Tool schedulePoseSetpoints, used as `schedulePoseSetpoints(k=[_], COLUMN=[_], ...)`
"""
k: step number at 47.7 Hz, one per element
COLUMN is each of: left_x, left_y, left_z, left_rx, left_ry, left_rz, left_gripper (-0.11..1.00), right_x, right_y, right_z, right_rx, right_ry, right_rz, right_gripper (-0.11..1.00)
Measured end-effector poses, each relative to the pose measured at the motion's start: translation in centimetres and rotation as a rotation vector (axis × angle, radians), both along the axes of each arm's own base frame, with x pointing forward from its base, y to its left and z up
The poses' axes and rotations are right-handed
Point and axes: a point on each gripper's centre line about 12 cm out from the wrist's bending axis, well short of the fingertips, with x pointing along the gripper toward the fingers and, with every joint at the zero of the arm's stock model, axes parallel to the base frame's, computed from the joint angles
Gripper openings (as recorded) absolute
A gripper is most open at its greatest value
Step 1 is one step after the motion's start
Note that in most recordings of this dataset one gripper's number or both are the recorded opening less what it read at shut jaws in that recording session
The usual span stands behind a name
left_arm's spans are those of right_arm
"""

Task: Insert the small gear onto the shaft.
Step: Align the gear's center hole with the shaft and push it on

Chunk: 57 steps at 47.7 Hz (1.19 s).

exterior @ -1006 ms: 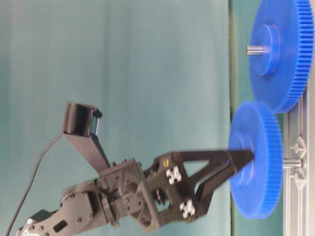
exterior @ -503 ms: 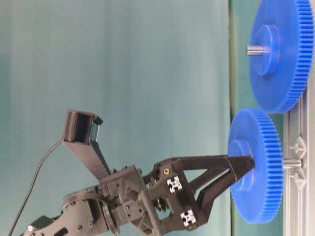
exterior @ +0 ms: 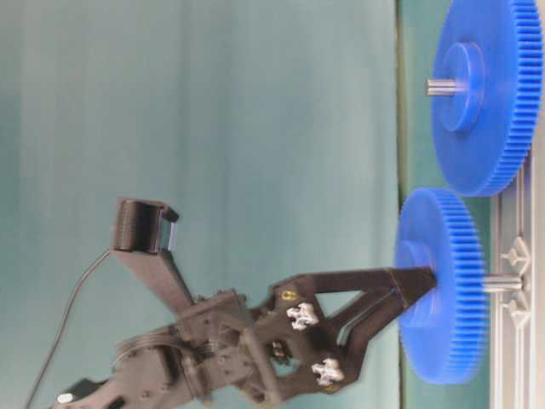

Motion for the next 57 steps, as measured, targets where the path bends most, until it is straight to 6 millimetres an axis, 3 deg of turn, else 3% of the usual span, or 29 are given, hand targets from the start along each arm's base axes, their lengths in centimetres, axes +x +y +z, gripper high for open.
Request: schedulePoseSetpoints(k=[49,57], left_x=[0.74,0.67], left_y=[-0.73,-0.82], left_z=[-0.17,-0.19], left_rx=[0.002,-0.007], left_ry=[0.008,0.019], left_rz=[-0.020,-0.005], left_gripper=[0.72,0.90], right_x=[-0.13,-0.15], right_y=[0.02,0.03], right_z=[-0.33,-0.39], right_rx=[0.032,0.024], right_ry=[0.006,0.008], right_rz=[-0.015,-0.011], right_gripper=[0.14,0.14])
